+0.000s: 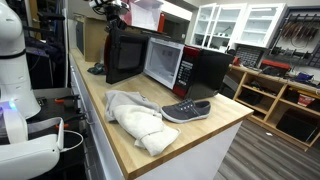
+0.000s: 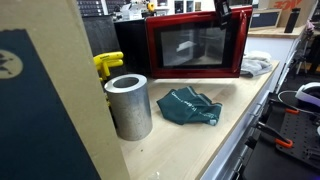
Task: Close the microwave door
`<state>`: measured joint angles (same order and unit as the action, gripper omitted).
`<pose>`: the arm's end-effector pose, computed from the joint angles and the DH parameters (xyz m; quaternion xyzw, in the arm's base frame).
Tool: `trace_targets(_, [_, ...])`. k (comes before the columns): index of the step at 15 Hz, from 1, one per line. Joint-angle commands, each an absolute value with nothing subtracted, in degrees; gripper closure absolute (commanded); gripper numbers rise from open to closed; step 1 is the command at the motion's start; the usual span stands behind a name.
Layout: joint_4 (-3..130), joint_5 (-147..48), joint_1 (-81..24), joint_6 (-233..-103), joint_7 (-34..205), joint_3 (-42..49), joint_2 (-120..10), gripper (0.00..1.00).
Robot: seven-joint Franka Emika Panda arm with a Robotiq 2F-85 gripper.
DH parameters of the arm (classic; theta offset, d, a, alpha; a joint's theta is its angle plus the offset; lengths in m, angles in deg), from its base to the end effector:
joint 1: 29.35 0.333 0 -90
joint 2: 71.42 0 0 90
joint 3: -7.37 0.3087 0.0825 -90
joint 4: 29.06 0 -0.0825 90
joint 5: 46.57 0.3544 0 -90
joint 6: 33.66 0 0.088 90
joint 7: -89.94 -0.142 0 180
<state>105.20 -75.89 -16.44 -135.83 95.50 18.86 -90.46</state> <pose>0.3816 0.1108 0.4323 0.9017 0.3169 -0.0712 0.2855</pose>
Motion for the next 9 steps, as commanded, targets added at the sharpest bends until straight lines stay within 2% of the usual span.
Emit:
trace_targets(1, [109.0, -79.9, -18.0, -139.3, 97.5, 17.5, -92.9, 1.00])
trace_targets(9, [113.8, -94.7, -19.0, -144.1, 99.0, 16.2, -93.6, 1.00])
